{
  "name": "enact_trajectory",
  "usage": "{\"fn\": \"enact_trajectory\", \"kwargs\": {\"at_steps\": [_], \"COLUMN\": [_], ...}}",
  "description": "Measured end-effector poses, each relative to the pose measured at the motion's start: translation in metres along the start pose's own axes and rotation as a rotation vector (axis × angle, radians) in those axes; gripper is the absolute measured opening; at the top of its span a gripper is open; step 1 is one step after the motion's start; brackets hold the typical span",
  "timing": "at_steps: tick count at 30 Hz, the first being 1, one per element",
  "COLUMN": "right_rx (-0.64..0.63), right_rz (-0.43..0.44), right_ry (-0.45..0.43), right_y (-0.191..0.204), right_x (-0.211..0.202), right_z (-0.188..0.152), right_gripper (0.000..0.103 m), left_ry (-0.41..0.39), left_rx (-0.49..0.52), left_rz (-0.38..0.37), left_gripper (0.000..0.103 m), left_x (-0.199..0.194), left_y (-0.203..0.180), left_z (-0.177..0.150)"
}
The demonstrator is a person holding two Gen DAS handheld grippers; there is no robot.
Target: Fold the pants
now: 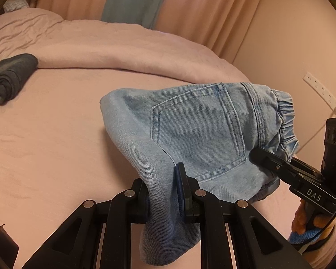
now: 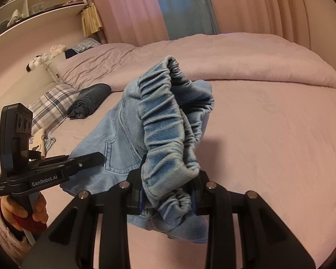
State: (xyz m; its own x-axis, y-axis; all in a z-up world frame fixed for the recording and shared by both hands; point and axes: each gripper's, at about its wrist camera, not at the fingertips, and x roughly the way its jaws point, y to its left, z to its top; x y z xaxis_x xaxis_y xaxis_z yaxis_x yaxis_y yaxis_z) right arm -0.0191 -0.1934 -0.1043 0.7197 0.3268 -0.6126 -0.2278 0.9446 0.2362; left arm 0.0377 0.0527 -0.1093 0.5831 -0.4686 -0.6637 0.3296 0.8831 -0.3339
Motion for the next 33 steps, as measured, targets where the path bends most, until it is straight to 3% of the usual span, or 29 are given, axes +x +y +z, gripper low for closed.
{"fn": "enact_trajectory", "kwargs": {"at_steps": [20,33], "right_rx": [-0.100,-0.068], "right_rz": [0.051,0.042], "right_ry": [-0.029,0.016], "right_y": [0.040,0.019], "right_x": [0.049,0.142], "right_z": [0.052,0.087], "right_gripper": [0.030,0.030], "left_ry": [-0.065,0.004], "left_rx": [-0.031,-0.059], "left_rz": [0.073,0.104], "left_gripper": [0.016,0.016], "left_x": [0.013,0.093], "left_y": [0.047,0.091], "left_z": [0.051,0.085]}}
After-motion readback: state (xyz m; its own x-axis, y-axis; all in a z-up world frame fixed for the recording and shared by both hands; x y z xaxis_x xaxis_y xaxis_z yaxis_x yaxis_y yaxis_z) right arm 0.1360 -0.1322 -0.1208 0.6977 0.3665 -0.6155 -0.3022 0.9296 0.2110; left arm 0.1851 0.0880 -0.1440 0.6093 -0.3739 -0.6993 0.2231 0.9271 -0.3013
